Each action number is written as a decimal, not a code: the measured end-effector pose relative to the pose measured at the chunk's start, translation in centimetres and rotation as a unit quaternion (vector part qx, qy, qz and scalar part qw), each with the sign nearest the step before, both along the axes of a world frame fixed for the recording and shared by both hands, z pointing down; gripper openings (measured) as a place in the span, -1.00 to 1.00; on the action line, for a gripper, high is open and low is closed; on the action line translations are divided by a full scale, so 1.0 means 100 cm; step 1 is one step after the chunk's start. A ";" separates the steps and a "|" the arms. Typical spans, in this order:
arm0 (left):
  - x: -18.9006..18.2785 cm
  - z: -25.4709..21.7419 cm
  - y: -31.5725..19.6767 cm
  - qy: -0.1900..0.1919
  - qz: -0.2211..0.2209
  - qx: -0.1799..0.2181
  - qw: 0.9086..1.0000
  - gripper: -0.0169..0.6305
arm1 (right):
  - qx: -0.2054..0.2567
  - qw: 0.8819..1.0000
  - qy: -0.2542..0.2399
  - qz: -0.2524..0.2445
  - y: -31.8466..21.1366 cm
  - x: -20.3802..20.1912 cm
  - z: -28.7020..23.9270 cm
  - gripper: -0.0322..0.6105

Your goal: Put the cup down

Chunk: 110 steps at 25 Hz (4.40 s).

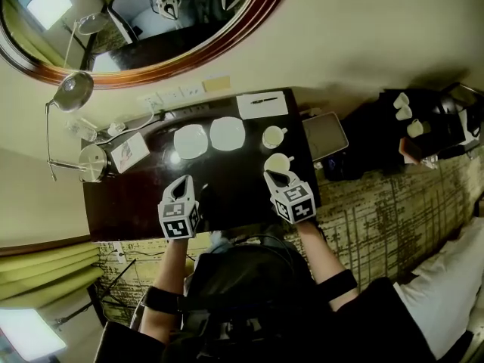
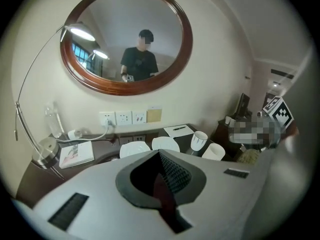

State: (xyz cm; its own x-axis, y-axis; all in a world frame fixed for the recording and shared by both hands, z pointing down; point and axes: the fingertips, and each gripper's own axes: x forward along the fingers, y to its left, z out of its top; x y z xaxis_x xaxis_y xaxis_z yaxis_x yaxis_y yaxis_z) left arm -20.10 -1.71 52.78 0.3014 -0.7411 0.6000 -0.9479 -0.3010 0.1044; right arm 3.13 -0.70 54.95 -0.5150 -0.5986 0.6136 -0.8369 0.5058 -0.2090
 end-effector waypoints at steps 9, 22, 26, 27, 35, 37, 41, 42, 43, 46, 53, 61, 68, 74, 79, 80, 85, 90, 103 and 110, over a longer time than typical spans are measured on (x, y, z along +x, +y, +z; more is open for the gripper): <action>0.011 0.005 0.002 0.012 0.000 0.000 1.000 -0.95 | -0.008 1.000 0.010 0.012 0.004 0.011 0.005 -0.83; 0.039 0.017 -0.004 0.009 0.036 -0.017 0.999 -0.95 | -0.083 0.986 0.106 0.094 -0.007 0.055 0.046 0.35; 0.044 0.024 -0.005 0.009 0.049 -0.030 0.998 -0.95 | -0.110 0.979 0.111 0.133 -0.015 0.065 0.064 0.50; 0.044 0.027 -0.006 0.007 0.050 -0.032 0.998 -0.95 | -0.118 0.976 0.111 0.146 -0.017 0.068 0.069 0.55; 0.047 0.048 -0.006 -0.004 0.067 -0.053 0.996 -0.95 | -0.161 0.962 0.107 0.193 -0.032 0.076 0.103 0.60; 0.045 0.052 -0.007 -0.007 0.066 -0.057 0.996 -0.95 | -0.162 0.959 0.117 0.198 -0.037 0.078 0.109 0.60; 0.039 0.053 -0.008 -0.010 0.059 -0.058 0.997 -0.95 | -0.170 0.955 0.130 0.205 -0.044 0.083 0.123 0.60; 0.037 0.054 -0.008 -0.010 0.057 -0.058 0.997 -0.95 | -0.174 0.955 0.128 0.204 -0.045 0.083 0.126 0.60; 0.036 0.055 -0.007 -0.010 0.055 -0.060 0.997 -0.95 | -0.178 0.955 0.127 0.202 -0.045 0.082 0.128 0.60; 0.033 0.058 -0.006 -0.011 0.052 -0.064 0.997 -0.95 | -0.186 0.954 0.126 0.199 -0.046 0.080 0.130 0.59; 0.036 0.061 -0.005 -0.012 0.051 -0.070 0.996 -0.95 | -0.193 0.954 0.119 0.196 -0.043 0.077 0.128 0.34; 0.042 0.054 -0.001 -0.003 0.060 -0.074 0.995 -0.95 | -0.186 0.959 0.121 0.177 -0.041 0.075 0.125 0.33; 0.043 0.054 0.005 0.003 0.061 -0.073 0.995 -0.95 | -0.160 0.968 0.140 0.129 -0.030 0.072 0.105 0.32; 0.036 0.056 0.004 -0.001 0.052 -0.059 0.997 -0.95 | -0.127 0.979 0.144 0.066 -0.023 0.056 0.075 0.32; 0.035 0.052 0.007 0.015 0.046 -0.055 0.997 -0.95 | -0.090 0.985 0.144 -0.020 -0.019 0.019 0.043 0.30; 0.036 0.052 0.010 0.018 0.046 -0.060 0.997 -0.95 | -0.081 0.986 0.143 -0.037 -0.020 0.011 0.038 0.30; 0.025 0.052 0.014 0.029 0.029 -0.063 0.997 -0.95 | -0.052 0.984 0.125 -0.112 -0.028 -0.038 0.018 0.29; 0.002 0.050 0.017 0.032 0.005 -0.060 0.998 -0.95 | -0.027 0.975 0.112 -0.189 -0.051 -0.093 0.013 0.28; -0.034 0.060 -0.033 0.024 -0.023 -0.043 0.999 -0.95 | 0.007 0.935 0.082 -0.345 -0.142 -0.229 0.035 0.27; -0.044 0.077 -0.057 0.032 -0.045 -0.047 0.997 -0.95 | 0.005 0.921 0.067 -0.384 -0.169 -0.266 0.063 0.27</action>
State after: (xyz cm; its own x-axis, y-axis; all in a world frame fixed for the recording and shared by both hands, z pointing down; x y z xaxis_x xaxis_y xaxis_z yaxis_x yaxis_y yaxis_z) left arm -24.52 -7.39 60.52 0.2759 -0.7090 0.6489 -0.9612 -0.2006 0.1895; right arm -23.42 -17.57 61.24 -0.7089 -0.0958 0.6988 -0.2505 0.9603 -0.1225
